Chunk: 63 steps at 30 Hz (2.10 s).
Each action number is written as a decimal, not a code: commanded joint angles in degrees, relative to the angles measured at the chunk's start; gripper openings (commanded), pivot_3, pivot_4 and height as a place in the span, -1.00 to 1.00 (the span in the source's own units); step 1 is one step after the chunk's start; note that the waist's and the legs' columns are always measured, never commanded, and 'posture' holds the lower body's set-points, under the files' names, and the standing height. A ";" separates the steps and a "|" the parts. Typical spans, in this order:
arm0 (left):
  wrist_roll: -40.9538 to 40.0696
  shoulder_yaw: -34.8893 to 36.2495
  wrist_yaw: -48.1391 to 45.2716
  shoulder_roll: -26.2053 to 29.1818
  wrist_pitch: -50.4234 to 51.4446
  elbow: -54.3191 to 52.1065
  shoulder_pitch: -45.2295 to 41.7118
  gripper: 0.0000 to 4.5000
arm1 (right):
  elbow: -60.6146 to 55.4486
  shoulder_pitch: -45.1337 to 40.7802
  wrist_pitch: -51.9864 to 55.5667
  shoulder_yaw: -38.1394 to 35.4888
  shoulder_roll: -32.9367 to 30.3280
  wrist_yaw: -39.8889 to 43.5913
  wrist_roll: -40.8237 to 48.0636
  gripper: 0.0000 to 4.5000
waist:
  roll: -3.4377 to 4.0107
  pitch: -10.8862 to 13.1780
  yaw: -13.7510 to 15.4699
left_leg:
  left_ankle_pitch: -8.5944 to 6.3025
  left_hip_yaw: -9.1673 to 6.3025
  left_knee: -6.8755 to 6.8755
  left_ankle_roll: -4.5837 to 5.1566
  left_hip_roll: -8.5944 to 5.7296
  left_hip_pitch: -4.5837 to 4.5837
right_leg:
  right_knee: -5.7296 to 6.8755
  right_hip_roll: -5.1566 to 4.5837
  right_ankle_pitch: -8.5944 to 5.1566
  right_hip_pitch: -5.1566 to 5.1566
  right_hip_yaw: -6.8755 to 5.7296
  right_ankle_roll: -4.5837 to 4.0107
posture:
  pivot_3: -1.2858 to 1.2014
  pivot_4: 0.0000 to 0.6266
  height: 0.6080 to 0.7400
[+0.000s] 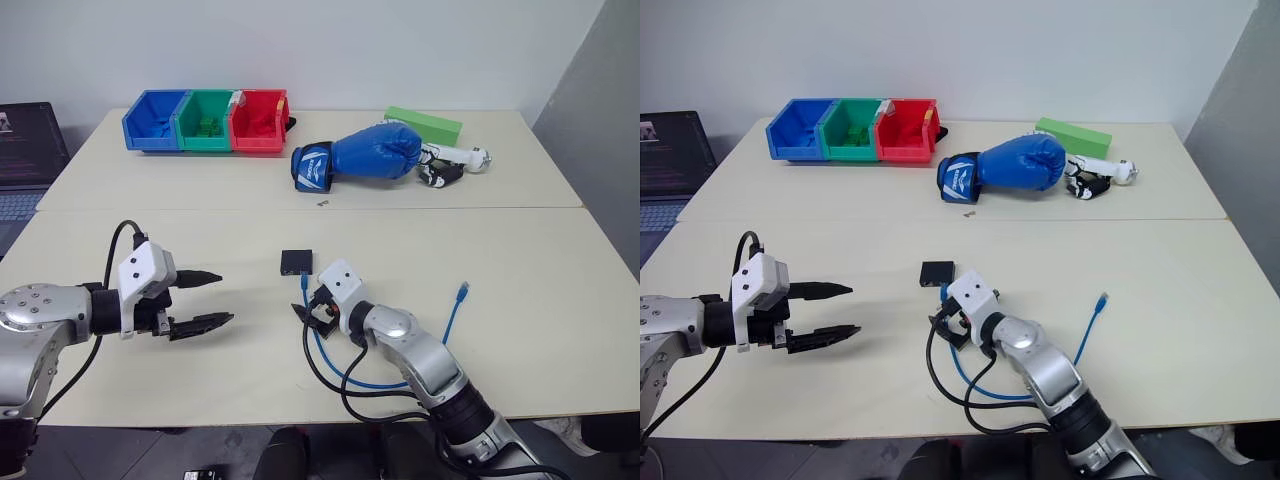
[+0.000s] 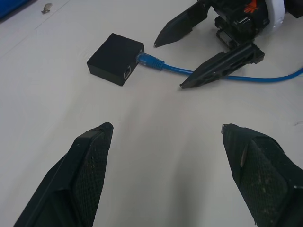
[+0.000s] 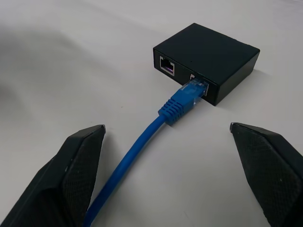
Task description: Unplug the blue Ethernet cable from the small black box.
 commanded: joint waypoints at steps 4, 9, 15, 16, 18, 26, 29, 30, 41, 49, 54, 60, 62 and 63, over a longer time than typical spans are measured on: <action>-0.29 1.07 -0.88 1.75 -0.12 0.05 -1.25 0.75 | 3.01 -1.49 1.20 0.39 0.65 0.18 -2.37 0.74 | 0.00 0.00 -0.19 | 0.00 0.02 0.00 0.00 -0.03 0.06 | 0.11 0.02 0.00 0.00 0.01 -0.01 | 0.03 -0.52 1.00; -0.02 0.37 -0.97 1.57 -0.11 0.52 -2.24 0.75 | 4.55 -2.87 -0.06 1.41 0.80 -0.28 -5.18 0.25 | -0.01 0.00 -0.45 | 0.00 0.03 0.01 0.00 -0.03 0.15 | 0.27 0.02 -0.02 0.00 0.02 -0.04 | 0.03 -0.52 1.00; 0.18 0.06 -0.54 0.99 -0.24 1.01 -3.13 0.75 | 4.52 -3.36 -1.06 0.15 -0.16 -0.14 -6.59 -0.42 | 0.00 0.00 -0.45 | 0.00 0.02 0.01 0.00 -0.03 0.15 | 0.39 0.02 -0.03 -0.05 0.02 -0.06 | 0.03 -0.52 1.00; 0.17 0.09 -0.50 0.95 -0.23 1.11 -3.15 0.75 | 4.07 -3.52 -1.19 -0.21 -0.90 0.24 -6.71 -0.59 | 0.00 0.00 -0.42 | 0.00 0.02 0.01 0.00 -0.02 0.15 | 0.39 0.01 -0.03 -0.05 0.01 -0.06 | 0.03 -0.52 1.00; 0.15 0.02 -0.34 0.70 -0.08 1.60 -3.26 0.75 | 2.37 -4.17 -1.61 -1.45 -3.76 2.08 -6.71 -0.80 | 0.00 0.00 -0.30 | 0.00 0.02 0.01 0.00 -0.03 0.15 | 0.38 -0.01 -0.03 -0.04 0.02 -0.06 | 0.03 -0.52 1.00; 0.09 -3.90 1.97 -1.71 4.95 7.66 -8.17 0.75 | -2.25 -9.75 -17.12 -5.40 -20.45 17.03 -5.01 -0.97 | 0.03 0.05 0.01 | 0.00 0.06 0.07 0.01 -0.14 0.07 | 0.36 -0.03 -0.03 -0.06 0.01 -0.05 | 0.03 -0.52 1.00; -6.04 -3.75 3.58 -5.05 13.66 5.92 -11.23 0.75 | -1.90 -12.00 -27.59 -6.45 -25.13 24.35 -3.51 -0.97 | 0.02 0.06 -0.51 | 0.00 0.05 0.05 0.01 -0.09 0.03 | 0.37 0.03 -0.04 -0.11 -0.02 -0.06 | 0.03 -0.52 1.00; -8.54 -3.55 3.99 -6.16 17.11 5.19 -12.24 0.75 | -1.73 -12.60 -30.79 -6.53 -26.32 26.95 -2.99 -0.97 | 0.01 0.05 -0.69 | 0.00 0.03 0.06 0.01 -0.08 0.01 | 0.37 0.03 -0.04 -0.12 -0.04 -0.06 | 0.03 -0.52 1.00; -28.19 -3.22 8.06 -12.08 41.13 -2.15 -18.43 0.75 | -3.99 -15.70 -43.18 -6.36 -30.21 45.10 3.76 -0.97 | -0.01 0.07 -0.87 | 0.00 0.00 0.18 0.01 0.08 -0.02 | 0.39 -0.02 -0.04 -0.08 0.01 -0.06 | 0.03 -0.52 1.00; -31.51 -3.42 11.16 -13.74 44.16 -2.67 -17.81 0.75 | -5.85 -17.43 -39.38 -8.21 -30.21 47.45 6.53 -0.97 | -0.01 0.07 -0.66 | 0.01 -0.04 0.21 -0.01 0.06 -0.02 | 0.39 -0.10 -0.04 -0.07 0.01 -0.06 | 0.03 -0.52 1.00; -32.83 -2.63 12.11 -14.21 44.76 -1.48 -18.25 0.75 | -6.47 -17.33 -38.25 -8.77 -30.28 47.60 6.56 -0.97 | -0.01 0.07 -0.64 | 0.02 -0.04 0.21 -0.02 0.06 -0.02 | 0.38 -0.13 -0.04 -0.07 0.01 -0.06 | 0.03 -0.52 1.00; -34.21 -3.30 11.35 -14.02 45.39 -1.58 -17.72 0.26 | -6.46 -17.69 -37.74 -9.25 -29.99 47.57 6.21 -1.00 | -0.01 0.07 -0.64 | 0.02 -0.03 0.21 -0.02 0.05 -0.02 | 0.37 -0.13 -0.04 -0.07 0.02 -0.06 | 0.03 -0.52 1.00; -34.00 -3.71 11.69 -14.51 44.95 -1.57 -17.71 0.08 | -6.55 -17.92 -37.58 -9.33 -29.90 47.53 6.12 -1.00 | -0.01 0.07 -0.64 | 0.02 -0.03 0.21 -0.02 0.05 -0.02 | 0.37 -0.13 -0.04 -0.08 0.02 -0.06 | 0.03 -0.52 1.00; -33.85 -3.90 11.81 -14.72 44.70 -1.44 -17.78 -0.04 | -6.64 -18.02 -37.57 -9.36 -29.84 47.48 6.07 -1.00 | -0.01 0.07 -0.64 | 0.02 -0.03 0.20 -0.02 0.05 -0.02 | 0.37 -0.13 -0.04 -0.08 0.02 -0.06 | 0.03 -0.52 1.00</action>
